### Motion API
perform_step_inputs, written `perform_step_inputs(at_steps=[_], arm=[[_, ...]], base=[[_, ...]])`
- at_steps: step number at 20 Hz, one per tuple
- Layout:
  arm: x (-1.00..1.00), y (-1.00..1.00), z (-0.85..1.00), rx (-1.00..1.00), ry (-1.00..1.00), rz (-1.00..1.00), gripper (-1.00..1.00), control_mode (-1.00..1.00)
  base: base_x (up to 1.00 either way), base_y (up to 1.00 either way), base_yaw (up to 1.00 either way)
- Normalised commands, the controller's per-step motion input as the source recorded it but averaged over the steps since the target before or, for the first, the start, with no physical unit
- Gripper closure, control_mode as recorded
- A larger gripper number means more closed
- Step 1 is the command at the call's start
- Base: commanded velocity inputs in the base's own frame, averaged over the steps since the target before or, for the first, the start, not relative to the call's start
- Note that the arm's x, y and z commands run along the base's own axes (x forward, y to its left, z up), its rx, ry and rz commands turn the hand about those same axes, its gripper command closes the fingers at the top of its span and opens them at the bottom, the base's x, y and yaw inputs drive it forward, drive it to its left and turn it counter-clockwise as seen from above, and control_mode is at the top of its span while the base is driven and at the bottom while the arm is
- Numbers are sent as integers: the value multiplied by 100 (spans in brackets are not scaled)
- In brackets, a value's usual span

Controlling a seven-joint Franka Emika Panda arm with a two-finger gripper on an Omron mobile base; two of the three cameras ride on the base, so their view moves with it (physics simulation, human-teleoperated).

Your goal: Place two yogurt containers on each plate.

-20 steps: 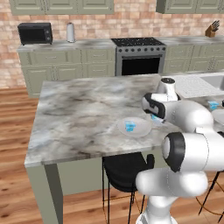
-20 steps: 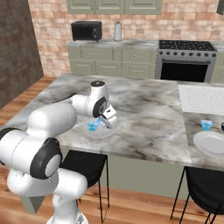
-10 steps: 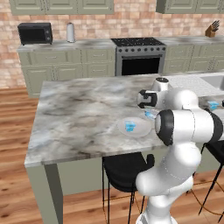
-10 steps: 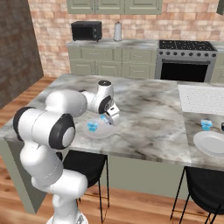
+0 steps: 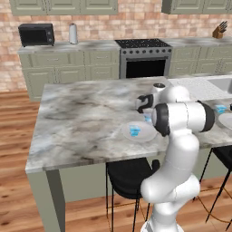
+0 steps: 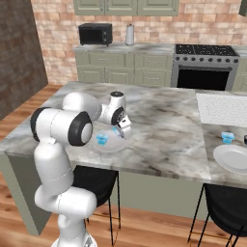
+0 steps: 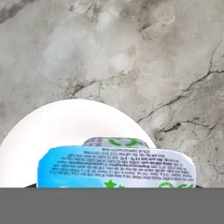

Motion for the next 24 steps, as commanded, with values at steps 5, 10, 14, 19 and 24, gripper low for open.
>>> perform_step_inputs(at_steps=[5,10,14,19,24], arm=[[15,1,-45,3,6,-6,100,-100],[14,4,-49,3,5,-7,100,-100],[8,4,-34,4,5,-6,100,-100],[7,8,-21,2,1,-6,100,-100],[0,9,5,0,0,-6,-100,-100]], base=[[0,0,0],[0,0,0],[0,0,0],[0,0,0],[0,0,0]])
